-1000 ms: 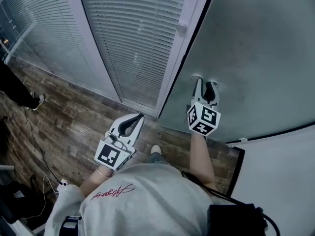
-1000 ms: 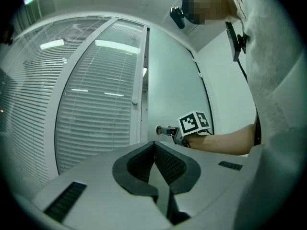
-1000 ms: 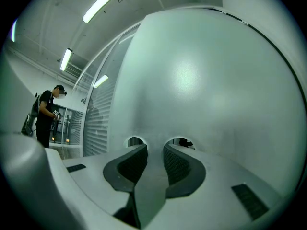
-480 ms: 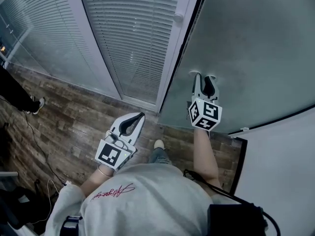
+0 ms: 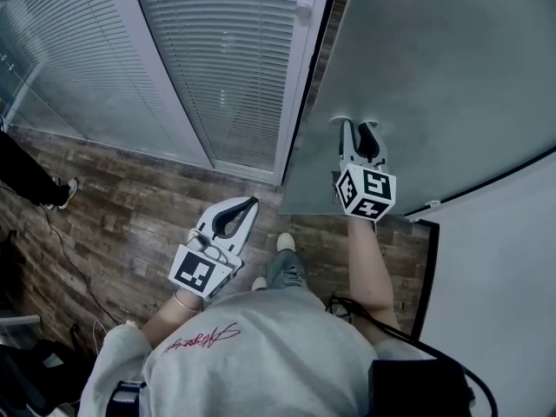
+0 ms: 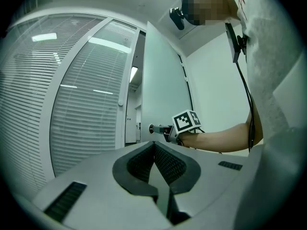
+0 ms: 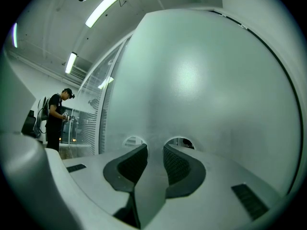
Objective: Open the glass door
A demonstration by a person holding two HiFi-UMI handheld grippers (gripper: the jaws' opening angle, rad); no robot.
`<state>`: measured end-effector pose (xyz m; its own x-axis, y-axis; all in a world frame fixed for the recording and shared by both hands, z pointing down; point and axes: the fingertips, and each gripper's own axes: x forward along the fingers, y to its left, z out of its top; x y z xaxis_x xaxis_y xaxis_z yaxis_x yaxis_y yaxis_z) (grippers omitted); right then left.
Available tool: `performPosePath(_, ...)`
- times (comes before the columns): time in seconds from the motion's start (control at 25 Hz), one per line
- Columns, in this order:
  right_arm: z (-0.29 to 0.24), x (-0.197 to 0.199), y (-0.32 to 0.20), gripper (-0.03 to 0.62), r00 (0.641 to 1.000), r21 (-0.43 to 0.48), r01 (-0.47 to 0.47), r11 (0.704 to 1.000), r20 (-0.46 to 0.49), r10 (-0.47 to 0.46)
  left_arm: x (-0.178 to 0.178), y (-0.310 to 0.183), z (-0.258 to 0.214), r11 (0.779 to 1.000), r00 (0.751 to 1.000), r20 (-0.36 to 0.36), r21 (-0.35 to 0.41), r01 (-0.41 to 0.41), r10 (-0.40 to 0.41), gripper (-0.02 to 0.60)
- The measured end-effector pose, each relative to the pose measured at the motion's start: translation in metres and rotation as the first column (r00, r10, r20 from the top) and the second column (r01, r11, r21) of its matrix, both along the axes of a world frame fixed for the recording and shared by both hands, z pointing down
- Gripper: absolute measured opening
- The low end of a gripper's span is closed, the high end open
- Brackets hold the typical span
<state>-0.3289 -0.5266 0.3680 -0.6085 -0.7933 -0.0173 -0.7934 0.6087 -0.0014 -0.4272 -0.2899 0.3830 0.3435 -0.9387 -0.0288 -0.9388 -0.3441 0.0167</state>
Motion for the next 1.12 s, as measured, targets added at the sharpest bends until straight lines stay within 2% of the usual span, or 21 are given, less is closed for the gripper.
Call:
performPosePath(0.6, 0.001, 0.025, 0.052, 0.112, 0.999, -0.007, 0.040, 0.999, -0.002, -0.040, 0.037, 0.038, 0.007, 0.998, 0.998, 0.018, -0.022, -0.053, 0.054, 0.012)
performPosePath(1.12, 0.002, 0.047, 0.090, 0.112, 0.993, -0.010, 0.116, 0.993, -0.006, -0.116, 0.082, 0.067, -0.005, 0.998, 0.998, 0.005, 0.009, 0.062, -0.062, 0.012)
